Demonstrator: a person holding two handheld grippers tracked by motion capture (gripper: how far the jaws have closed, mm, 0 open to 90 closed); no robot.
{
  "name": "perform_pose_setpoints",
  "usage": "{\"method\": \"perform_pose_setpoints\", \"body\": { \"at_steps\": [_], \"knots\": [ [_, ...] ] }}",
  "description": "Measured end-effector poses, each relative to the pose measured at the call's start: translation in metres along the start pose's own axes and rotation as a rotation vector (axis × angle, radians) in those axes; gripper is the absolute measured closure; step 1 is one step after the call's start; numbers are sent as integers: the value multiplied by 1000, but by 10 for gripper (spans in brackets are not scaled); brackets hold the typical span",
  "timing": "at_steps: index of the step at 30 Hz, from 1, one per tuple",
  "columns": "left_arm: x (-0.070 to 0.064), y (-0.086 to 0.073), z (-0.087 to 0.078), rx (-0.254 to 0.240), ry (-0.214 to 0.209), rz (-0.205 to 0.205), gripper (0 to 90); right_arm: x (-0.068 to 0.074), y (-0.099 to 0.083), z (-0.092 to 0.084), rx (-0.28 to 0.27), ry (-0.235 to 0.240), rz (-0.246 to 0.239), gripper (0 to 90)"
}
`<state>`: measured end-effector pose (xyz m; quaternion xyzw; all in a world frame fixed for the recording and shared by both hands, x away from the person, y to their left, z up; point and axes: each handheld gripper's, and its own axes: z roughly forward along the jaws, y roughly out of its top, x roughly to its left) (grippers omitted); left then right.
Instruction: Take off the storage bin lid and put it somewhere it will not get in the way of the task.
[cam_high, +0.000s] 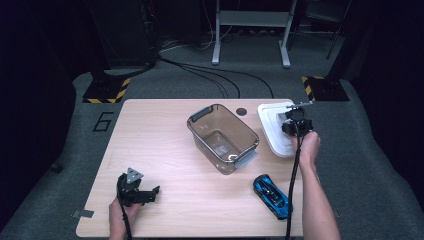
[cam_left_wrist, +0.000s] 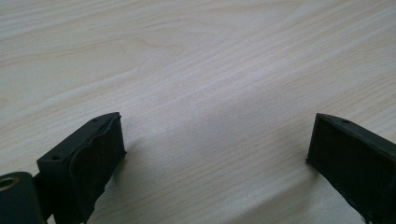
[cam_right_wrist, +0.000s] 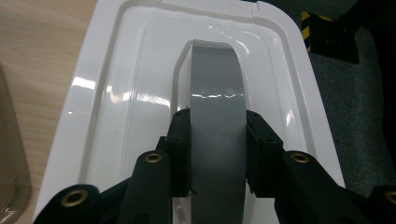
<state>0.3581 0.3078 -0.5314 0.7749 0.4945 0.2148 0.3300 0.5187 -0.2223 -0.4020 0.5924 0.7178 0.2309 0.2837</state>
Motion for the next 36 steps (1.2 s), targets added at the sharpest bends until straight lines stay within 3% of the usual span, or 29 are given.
{"method": "perform_pose_setpoints", "body": {
  "at_steps": [11,19,24,28,29,36],
  "knots": [
    [-1,0,0,-1,-1,-7,38,3,-26,38,57,1,68,668],
    [0,0,0,0,0,0,38,9,-40,57,86,3,78,665],
    [0,0,0,0,0,0,38,13,-47,65,98,7,56,651],
    [0,0,0,0,0,1,38,11,-49,63,89,38,90,550],
    [0,0,0,0,0,1,38,9,-49,61,86,45,79,529],
    [0,0,0,1,0,2,38,1,-52,39,41,129,97,246]
  ]
}}
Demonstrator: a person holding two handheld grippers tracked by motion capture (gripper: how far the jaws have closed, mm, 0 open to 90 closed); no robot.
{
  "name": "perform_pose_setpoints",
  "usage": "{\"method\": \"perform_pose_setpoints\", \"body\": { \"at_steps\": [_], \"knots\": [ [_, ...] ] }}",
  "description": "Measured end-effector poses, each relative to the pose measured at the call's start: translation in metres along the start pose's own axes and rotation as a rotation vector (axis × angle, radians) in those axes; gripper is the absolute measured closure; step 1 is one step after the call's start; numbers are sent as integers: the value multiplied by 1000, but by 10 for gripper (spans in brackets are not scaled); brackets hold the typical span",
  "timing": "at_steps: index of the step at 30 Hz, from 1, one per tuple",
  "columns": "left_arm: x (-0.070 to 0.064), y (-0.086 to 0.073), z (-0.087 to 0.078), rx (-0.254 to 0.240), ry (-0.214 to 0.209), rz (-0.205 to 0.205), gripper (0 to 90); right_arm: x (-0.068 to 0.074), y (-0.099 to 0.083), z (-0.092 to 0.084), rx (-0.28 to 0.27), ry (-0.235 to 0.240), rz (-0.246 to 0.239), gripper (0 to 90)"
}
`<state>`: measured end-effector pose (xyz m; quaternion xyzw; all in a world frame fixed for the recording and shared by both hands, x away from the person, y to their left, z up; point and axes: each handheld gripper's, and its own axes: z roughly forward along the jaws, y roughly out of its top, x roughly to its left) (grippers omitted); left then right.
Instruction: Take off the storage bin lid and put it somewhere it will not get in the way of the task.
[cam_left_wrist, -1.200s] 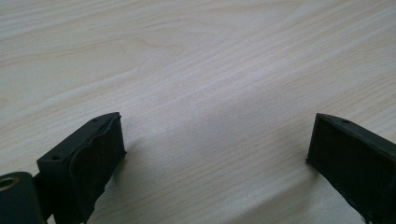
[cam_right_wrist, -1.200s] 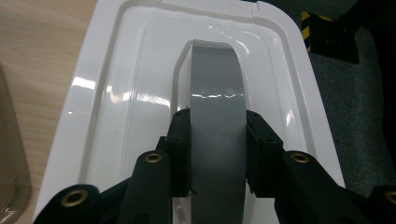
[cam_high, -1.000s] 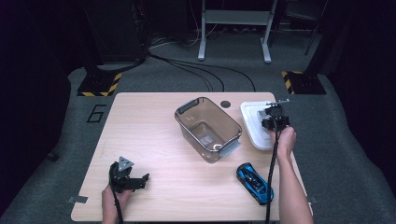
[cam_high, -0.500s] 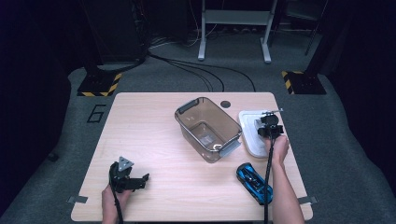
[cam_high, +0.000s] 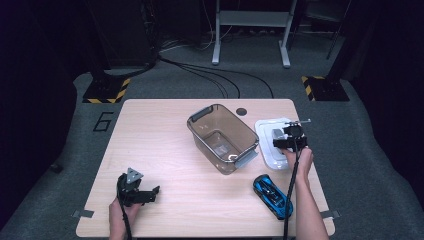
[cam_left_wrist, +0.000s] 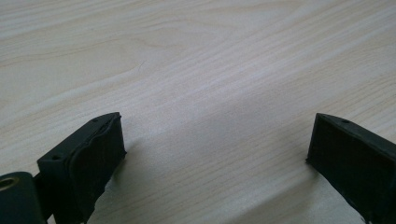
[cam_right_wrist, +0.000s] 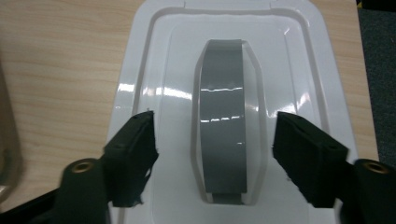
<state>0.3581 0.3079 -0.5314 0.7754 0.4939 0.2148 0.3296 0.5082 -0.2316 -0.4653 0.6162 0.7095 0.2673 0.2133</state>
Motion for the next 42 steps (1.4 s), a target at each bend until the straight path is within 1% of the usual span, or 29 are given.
{"method": "perform_pose_setpoints", "body": {
  "at_steps": [1,3,4,5,6,7,8,9,11,14,15,16,18,20,21,22,23,24,26,28,29,31,32,33,34,35,36,38,42],
  "knots": [
    [0,0,0,0,0,0,38,0,-2,-4,-15,13,-9,212],
    [0,0,0,0,0,-1,38,1,-4,-9,0,34,-29,140],
    [0,0,0,0,0,-1,38,2,-6,-12,-14,46,-41,140],
    [0,0,0,0,0,0,38,3,-9,-14,-20,51,-43,119],
    [0,0,0,0,0,0,38,3,-10,-17,-16,70,-49,80],
    [0,0,0,0,0,0,38,3,-12,-20,-19,78,-47,59],
    [0,0,0,0,0,0,38,4,-13,-22,-18,73,-51,51],
    [0,0,0,0,0,0,38,4,-15,-24,-27,73,-66,34],
    [0,0,0,0,0,0,38,5,-18,-30,-19,91,-73,0],
    [0,0,0,0,0,0,38,6,-24,-39,-29,109,-80,0],
    [0,0,0,0,0,0,38,7,-26,-42,-40,105,-86,0],
    [0,0,0,0,0,0,38,7,-29,-45,-60,117,-106,0],
    [0,0,0,0,0,0,38,9,-31,-50,-66,129,-115,0],
    [0,0,0,0,0,0,38,10,-34,-53,-57,155,-119,0],
    [0,0,0,0,0,0,38,10,-35,-54,-59,168,-131,0],
    [0,0,0,0,0,0,38,11,-36,-55,-47,178,-133,0],
    [0,0,0,0,0,-1,38,11,-37,-57,-45,183,-143,0],
    [0,0,0,-1,0,0,38,12,-38,-59,-38,183,-138,0],
    [0,0,0,-3,0,1,39,12,-40,-63,-44,180,-151,0],
    [0,0,0,-3,0,1,39,12,-42,-67,-51,181,-135,0],
    [0,0,-1,7,-4,3,39,11,-44,-68,-59,187,-135,0],
    [0,0,-1,7,-3,4,39,12,-46,-73,-38,200,-109,0],
    [0,0,-1,7,-2,3,39,12,-48,-74,-36,202,-130,0],
    [0,0,-1,7,-2,3,39,14,-50,-75,-30,192,-133,0],
    [0,1,-1,8,-2,4,39,15,-52,-76,-21,189,-152,0],
    [0,1,-1,8,-2,4,39,17,-54,-77,-14,188,-157,0],
    [0,1,-1,8,-2,4,39,18,-56,-78,-7,191,-169,0],
    [0,0,-1,7,-2,3,39,20,-59,-78,5,196,-174,0],
    [0,0,-1,7,-2,4,39,27,-66,-76,31,210,-218,0]
  ]
}}
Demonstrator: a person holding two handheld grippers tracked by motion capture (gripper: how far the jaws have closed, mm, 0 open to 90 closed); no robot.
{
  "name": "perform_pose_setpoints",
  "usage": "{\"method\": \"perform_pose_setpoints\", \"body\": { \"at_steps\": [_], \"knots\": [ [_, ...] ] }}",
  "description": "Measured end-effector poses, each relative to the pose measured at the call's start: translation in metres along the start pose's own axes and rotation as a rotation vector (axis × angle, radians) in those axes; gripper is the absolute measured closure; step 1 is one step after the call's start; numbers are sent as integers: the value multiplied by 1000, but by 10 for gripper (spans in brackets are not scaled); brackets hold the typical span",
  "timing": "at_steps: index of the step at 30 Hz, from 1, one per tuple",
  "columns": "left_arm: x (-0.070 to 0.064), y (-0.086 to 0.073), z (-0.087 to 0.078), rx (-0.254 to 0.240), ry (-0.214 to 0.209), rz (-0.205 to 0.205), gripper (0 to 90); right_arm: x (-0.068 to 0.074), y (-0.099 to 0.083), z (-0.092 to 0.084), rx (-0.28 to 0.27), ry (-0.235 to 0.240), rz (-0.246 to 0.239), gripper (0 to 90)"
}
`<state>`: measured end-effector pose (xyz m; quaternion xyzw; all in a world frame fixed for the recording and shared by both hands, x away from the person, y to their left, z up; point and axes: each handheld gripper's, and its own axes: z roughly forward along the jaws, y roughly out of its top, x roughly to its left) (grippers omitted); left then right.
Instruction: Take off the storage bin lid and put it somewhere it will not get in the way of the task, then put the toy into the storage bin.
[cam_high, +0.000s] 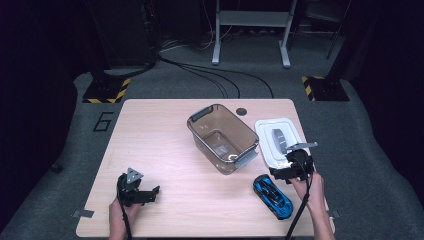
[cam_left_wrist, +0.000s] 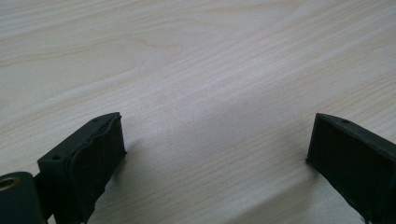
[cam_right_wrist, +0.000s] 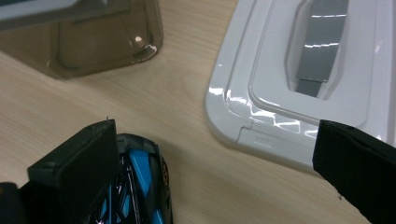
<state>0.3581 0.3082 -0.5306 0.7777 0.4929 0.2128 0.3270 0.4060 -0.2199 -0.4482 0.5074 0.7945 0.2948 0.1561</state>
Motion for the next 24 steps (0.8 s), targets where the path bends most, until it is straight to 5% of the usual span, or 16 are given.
{"method": "perform_pose_setpoints", "body": {
  "at_steps": [10,18,24],
  "knots": [
    [0,0,0,-1,-2,-1,40,22,-5,9,45,66,-72,0],
    [0,0,1,-10,3,-3,39,42,-8,24,125,73,-113,0],
    [0,0,1,-8,2,-4,39,52,-9,36,177,63,-91,0]
  ]
}}
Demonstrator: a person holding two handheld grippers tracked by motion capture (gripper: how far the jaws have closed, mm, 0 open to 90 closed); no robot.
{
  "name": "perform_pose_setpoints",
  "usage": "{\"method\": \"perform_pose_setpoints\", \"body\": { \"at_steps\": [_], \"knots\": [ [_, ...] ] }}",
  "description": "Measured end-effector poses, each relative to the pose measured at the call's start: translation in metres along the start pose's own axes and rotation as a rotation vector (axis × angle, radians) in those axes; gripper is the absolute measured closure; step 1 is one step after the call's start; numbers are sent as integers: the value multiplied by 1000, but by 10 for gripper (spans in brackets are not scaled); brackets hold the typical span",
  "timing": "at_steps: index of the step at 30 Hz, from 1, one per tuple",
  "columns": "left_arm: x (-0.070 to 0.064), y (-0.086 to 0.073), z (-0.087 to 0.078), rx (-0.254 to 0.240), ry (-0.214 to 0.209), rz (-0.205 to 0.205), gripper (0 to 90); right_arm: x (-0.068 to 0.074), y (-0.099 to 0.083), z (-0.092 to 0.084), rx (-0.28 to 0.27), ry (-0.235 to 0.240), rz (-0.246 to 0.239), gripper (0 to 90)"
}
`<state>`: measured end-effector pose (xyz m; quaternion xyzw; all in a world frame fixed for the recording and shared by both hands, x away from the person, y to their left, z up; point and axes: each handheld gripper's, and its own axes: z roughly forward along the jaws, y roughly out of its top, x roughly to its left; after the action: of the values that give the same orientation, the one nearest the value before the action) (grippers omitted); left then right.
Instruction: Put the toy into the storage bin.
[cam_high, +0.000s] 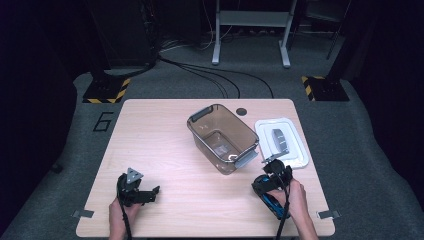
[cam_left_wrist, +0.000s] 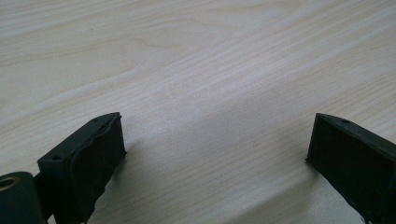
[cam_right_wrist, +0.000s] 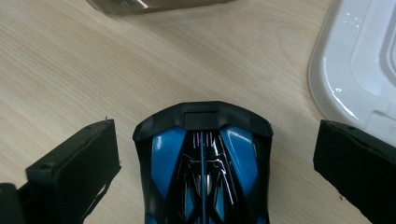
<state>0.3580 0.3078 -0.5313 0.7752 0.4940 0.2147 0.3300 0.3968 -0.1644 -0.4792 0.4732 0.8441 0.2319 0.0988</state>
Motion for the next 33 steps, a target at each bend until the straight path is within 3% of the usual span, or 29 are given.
{"method": "perform_pose_setpoints", "body": {
  "at_steps": [7,19,25,33],
  "knots": [
    [0,0,0,0,0,0,39,3,2,9,34,-19,13,1],
    [0,0,0,0,0,0,39,8,7,15,83,-25,15,213],
    [0,0,0,0,0,0,39,9,10,14,101,-24,-3,233],
    [0,0,0,0,0,0,39,6,9,1,69,-21,10,237]
  ]
}}
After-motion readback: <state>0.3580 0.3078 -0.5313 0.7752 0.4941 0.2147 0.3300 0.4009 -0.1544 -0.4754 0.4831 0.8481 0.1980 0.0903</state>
